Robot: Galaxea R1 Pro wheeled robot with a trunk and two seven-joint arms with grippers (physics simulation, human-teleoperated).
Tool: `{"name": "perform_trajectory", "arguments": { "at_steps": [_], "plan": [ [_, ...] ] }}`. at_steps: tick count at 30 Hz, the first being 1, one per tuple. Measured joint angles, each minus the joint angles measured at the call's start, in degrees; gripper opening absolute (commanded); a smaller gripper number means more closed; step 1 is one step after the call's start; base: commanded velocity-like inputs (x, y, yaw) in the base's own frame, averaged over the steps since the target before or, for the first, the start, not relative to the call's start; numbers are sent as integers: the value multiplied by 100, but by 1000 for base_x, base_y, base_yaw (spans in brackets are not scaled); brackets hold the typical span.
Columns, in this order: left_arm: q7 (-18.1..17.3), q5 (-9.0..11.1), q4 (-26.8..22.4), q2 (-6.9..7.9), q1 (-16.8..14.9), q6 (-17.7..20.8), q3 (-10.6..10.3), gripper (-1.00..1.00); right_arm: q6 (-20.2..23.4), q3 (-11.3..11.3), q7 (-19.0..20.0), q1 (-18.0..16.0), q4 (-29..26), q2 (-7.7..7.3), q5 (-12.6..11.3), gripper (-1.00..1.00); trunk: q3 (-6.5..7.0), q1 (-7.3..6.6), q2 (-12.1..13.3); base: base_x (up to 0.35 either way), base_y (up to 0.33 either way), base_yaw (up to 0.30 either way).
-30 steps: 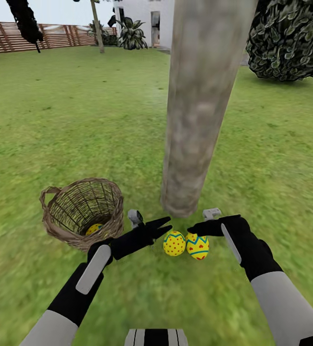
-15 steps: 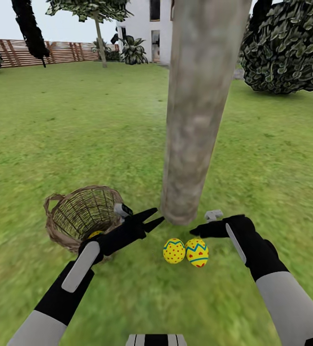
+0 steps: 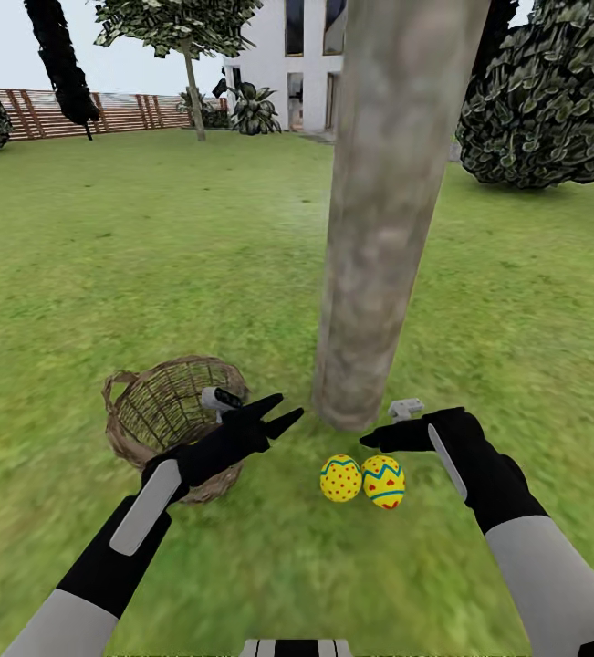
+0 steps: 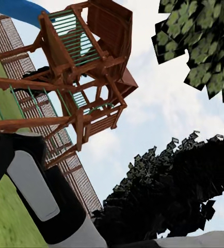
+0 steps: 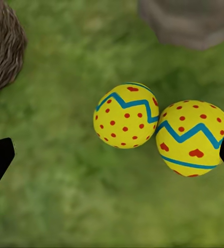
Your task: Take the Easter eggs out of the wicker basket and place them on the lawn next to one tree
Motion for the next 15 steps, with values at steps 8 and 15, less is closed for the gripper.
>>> {"name": "perform_trajectory", "arguments": {
  "at_steps": [8, 15],
  "plan": [
    [-88, 0, 33, 4, 16, -10, 2, 100, -2, -91, 1326, -2, -17, -69, 13, 100, 0, 0, 0, -29, 41, 202],
    [-90, 5, 42, -1, 53, -20, 2, 100, -28, -819, 2097, -2, -25, -124, 18, 100, 0, -1, 0, -1, 1, 290]
  ]
}}
